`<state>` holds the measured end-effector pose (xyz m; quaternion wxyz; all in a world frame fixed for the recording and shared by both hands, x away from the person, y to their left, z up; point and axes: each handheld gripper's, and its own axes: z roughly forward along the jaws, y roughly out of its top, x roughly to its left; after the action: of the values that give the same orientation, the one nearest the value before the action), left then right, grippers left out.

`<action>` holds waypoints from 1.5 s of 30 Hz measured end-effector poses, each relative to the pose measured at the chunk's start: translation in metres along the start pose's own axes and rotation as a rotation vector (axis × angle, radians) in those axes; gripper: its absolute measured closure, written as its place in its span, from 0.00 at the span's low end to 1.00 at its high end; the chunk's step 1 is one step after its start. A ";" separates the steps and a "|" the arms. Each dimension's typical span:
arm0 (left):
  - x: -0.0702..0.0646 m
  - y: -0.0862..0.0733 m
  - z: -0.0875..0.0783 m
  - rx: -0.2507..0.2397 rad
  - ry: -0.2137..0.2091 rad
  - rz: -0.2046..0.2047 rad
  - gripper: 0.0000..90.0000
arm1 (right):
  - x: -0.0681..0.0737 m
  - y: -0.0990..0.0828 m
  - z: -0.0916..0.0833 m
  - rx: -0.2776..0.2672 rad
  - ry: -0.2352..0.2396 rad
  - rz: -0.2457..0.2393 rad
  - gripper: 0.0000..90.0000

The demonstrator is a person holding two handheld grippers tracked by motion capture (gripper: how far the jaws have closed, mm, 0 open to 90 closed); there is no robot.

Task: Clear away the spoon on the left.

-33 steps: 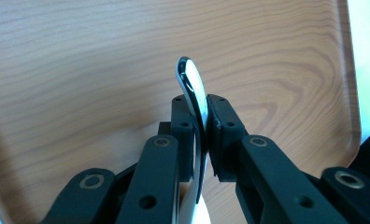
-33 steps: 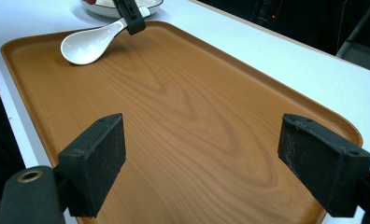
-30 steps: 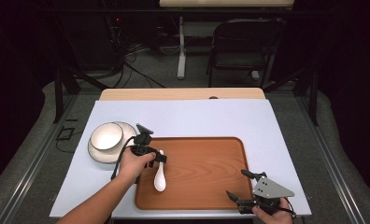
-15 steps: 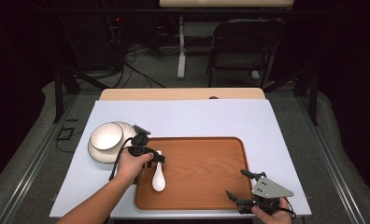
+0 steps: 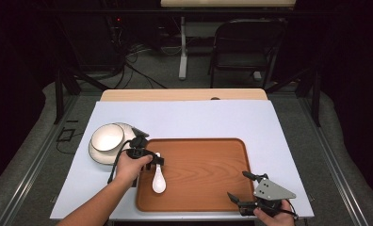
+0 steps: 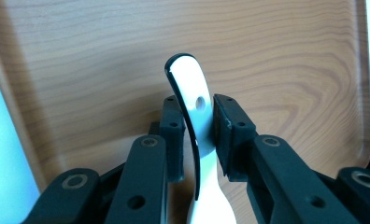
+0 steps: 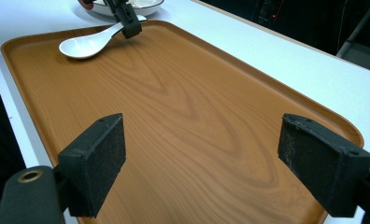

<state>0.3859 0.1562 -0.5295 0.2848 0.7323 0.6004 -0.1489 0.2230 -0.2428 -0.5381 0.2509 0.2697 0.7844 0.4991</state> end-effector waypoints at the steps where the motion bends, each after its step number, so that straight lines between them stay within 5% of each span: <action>1: 0.000 0.000 0.000 0.001 0.003 0.000 0.82 | 0.000 0.000 0.000 0.000 0.000 0.000 0.16; 11: 0.002 -0.001 -0.002 0.001 0.013 0.002 0.77 | 0.000 0.000 0.000 -0.001 0.000 -0.001 0.17; 26: 0.002 -0.002 -0.004 -0.021 0.054 0.022 0.55 | 0.000 0.000 0.000 0.000 0.001 0.000 0.16; 45: -0.002 -0.001 -0.011 -0.051 0.103 0.052 0.49 | 0.000 0.000 0.000 0.000 0.002 0.000 0.17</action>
<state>0.3833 0.1610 -0.5198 0.2758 0.7468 0.5987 -0.0881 0.2228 -0.2428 -0.5380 0.2504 0.2691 0.7846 0.4993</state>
